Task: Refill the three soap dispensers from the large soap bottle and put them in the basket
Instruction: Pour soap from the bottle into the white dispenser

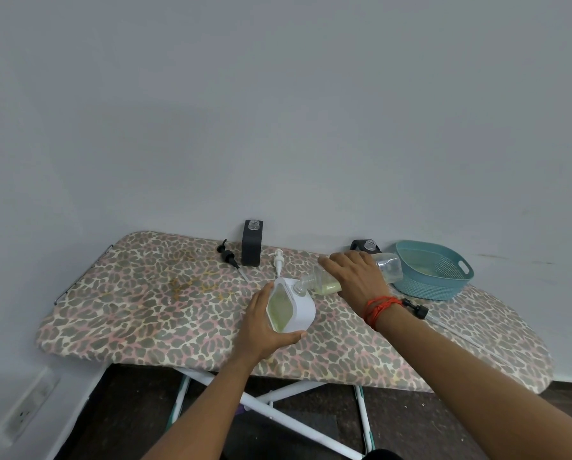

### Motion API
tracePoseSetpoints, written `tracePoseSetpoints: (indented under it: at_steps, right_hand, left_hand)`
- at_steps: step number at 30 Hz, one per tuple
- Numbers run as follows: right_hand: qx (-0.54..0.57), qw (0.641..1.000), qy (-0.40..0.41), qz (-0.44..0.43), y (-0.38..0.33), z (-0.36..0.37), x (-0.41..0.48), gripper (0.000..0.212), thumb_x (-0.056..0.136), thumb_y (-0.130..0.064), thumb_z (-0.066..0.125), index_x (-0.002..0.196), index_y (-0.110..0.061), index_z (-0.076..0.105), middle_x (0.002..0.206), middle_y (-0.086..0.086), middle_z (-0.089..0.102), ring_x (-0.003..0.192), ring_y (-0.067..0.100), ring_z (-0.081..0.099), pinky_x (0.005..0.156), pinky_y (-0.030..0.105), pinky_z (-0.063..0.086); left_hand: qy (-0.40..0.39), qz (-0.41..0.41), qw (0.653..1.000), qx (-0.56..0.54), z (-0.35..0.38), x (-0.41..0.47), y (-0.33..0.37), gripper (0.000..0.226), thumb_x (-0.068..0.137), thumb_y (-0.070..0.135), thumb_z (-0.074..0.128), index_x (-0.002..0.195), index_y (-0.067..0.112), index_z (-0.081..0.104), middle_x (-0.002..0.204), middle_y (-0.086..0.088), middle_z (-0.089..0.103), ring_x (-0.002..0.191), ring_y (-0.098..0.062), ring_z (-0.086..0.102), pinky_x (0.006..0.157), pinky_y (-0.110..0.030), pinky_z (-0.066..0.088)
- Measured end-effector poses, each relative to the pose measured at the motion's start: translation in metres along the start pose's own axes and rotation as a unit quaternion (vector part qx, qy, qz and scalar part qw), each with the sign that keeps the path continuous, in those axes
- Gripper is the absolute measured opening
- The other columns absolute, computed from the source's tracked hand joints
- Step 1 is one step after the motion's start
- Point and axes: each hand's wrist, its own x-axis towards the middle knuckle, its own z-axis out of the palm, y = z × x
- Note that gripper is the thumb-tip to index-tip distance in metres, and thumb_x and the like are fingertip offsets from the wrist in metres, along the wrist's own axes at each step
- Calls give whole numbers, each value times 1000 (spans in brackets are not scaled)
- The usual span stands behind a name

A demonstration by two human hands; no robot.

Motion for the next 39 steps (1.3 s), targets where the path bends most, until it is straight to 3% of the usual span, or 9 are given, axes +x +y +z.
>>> tracePoseSetpoints:
  at_steps: [17,22,33,39]
  right_hand:
    - [-1,1000,5,0,-1,0,1,78,53,-4,85,122,-25,56,108,1,66,94,28,62,87,45,48]
    - [-4,1000,7,2,-1,0,1,78,53,-3,84,122,-26,56,108,1,66,93,28,62,87,44,48]
    - [-8,1000,6,-1,-1,0,2,77,56,-2,82,123,-27,53,108,0,66,93,29,61,87,45,47]
    - [-12,1000,10,1,-1,2,2,76,56,-1,82,122,-27,54,107,0,66,92,28,61,87,44,48]
  left_hand:
    - [7,7,1000,2,2,1,-2,129,57,59,93,160,28,21,162,8,27,142,-2,25,117,-31,27]
    - [7,3,1000,-3,2,1,-3,130,56,61,92,160,29,21,162,8,29,147,-10,29,119,-37,31]
    - [6,4,1000,-5,2,1,-2,130,57,57,93,160,27,20,162,8,27,147,-11,28,118,-33,28]
    - [3,3,1000,-9,1,0,-3,130,54,63,89,160,27,22,162,8,29,147,-12,29,119,-39,31]
